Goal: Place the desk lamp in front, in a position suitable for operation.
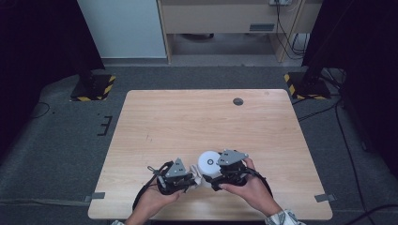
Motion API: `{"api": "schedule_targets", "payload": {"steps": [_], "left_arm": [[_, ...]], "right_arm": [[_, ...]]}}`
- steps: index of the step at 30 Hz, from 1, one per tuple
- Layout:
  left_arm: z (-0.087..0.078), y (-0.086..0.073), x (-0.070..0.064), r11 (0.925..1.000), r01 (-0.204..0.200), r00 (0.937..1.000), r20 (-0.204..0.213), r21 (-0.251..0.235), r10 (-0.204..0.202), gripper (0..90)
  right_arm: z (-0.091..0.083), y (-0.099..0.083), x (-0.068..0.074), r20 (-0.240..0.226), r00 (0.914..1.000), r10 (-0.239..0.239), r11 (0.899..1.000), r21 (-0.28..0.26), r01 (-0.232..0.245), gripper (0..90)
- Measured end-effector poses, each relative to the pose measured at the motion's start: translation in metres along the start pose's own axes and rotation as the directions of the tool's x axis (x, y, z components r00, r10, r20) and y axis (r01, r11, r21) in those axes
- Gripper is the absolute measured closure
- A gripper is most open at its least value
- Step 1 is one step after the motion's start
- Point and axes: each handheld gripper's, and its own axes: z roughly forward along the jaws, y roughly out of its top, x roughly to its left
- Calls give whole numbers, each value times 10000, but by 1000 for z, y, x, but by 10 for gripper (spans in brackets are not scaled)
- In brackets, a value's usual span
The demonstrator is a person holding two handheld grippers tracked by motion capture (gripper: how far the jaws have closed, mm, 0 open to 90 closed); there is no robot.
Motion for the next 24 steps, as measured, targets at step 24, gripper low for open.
{"api": "schedule_targets", "payload": {"steps": [24], "left_arm": [[-9, 2, -2, 9987, -64, 9998, -189, -513, 54, 774]], "right_arm": [[-29, 20, -10, 63, 9986, 522, 9944, -922, -514, 58]]}}
